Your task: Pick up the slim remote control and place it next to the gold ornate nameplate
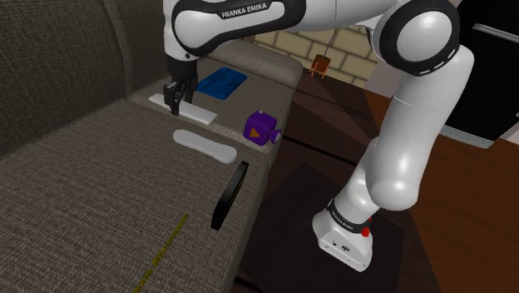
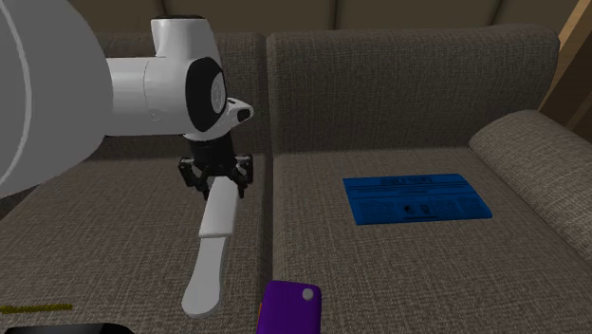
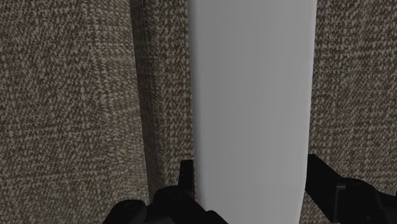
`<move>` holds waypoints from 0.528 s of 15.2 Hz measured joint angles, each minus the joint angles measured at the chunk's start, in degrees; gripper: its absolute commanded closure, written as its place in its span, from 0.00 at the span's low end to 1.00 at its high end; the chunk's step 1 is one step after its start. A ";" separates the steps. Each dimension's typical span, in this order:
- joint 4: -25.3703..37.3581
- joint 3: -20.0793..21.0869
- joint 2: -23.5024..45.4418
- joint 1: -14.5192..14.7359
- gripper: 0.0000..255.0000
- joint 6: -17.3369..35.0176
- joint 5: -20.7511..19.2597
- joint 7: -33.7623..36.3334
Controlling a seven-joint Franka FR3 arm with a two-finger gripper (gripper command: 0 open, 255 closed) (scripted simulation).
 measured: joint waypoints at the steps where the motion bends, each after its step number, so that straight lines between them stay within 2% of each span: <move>1: -0.97 0.47 -0.65 0.74 1.00 0.31 -0.04 1.24; 8: -8.05 3.88 -5.90 5.52 1.00 2.07 0.07 9.53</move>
